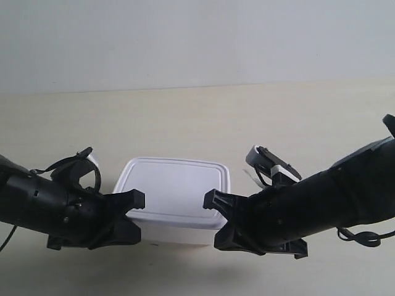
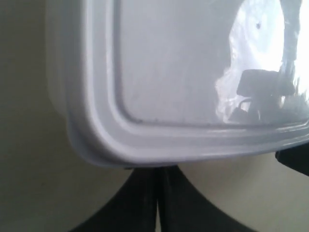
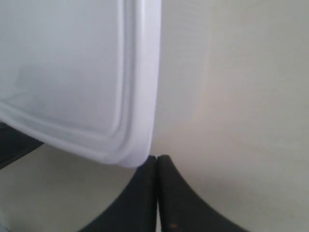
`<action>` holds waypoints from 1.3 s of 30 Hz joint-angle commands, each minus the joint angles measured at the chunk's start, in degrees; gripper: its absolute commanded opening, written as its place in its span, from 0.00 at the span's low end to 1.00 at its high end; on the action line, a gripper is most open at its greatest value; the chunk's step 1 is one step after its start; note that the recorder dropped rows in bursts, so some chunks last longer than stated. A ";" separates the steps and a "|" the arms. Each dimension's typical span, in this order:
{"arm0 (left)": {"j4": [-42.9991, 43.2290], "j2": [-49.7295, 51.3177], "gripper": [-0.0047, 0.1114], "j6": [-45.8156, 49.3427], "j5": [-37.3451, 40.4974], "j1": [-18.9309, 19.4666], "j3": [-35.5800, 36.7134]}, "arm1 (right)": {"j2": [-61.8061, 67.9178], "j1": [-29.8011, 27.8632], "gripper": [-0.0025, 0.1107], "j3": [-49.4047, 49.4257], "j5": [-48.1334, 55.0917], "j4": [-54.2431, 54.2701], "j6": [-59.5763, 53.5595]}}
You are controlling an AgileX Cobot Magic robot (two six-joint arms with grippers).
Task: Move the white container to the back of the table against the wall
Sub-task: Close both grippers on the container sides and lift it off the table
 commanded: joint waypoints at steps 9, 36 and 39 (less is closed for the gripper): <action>-1.32 2.62 0.04 0.55 -0.65 -0.36 -4.82 | 5.51 0.15 0.02 -4.68 2.38 6.09 -5.35; -1.36 13.49 0.04 0.55 -3.74 -0.36 -17.00 | 12.90 -0.09 0.02 -18.46 -6.23 3.18 -5.35; -1.36 14.63 0.04 0.55 -3.74 -0.36 -18.48 | 14.00 -0.85 0.02 -20.05 -6.21 3.16 -5.35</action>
